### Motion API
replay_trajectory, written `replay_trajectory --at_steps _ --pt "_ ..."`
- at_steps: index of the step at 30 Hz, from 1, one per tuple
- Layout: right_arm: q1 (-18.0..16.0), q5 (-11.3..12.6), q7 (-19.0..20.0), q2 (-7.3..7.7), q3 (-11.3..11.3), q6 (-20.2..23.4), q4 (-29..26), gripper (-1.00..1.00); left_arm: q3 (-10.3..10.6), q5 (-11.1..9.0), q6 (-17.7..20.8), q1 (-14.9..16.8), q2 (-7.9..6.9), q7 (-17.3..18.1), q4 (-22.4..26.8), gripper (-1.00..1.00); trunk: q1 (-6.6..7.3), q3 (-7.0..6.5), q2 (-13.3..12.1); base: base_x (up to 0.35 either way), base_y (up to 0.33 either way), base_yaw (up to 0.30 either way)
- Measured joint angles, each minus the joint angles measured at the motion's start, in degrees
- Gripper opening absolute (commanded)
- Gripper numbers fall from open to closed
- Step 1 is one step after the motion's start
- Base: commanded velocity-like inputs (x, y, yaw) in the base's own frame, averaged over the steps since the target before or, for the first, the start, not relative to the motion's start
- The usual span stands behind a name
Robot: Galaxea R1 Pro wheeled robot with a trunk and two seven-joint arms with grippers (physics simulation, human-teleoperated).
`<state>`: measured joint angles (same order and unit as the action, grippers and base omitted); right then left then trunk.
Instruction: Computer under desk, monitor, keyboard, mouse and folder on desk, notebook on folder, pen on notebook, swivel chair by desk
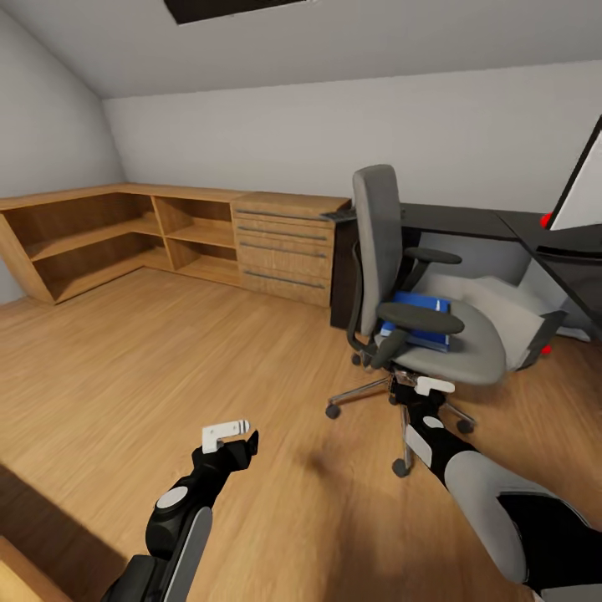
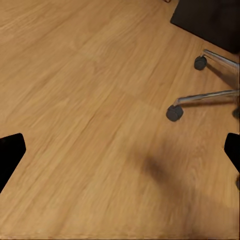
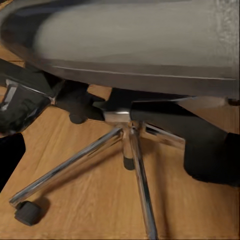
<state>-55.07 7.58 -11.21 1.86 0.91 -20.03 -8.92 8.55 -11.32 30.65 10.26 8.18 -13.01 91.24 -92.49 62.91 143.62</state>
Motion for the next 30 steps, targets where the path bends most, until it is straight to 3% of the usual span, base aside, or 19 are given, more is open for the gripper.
replay_trajectory --at_steps 9,30 --pt "0.03 0.00 0.01 0.00 0.00 0.00 0.06 1.00 -0.06 0.07 -0.02 0.00 0.00 -0.05 0.00 1.00 0.01 0.00 0.00 -0.253 0.000 -0.242" --pt "0.02 0.61 -0.07 0.18 0.15 0.34 0.01 1.00 -1.67 0.07 -0.10 0.00 0.00 -0.18 0.07 1.00 0.03 0.00 0.00 -0.016 0.000 -0.275"
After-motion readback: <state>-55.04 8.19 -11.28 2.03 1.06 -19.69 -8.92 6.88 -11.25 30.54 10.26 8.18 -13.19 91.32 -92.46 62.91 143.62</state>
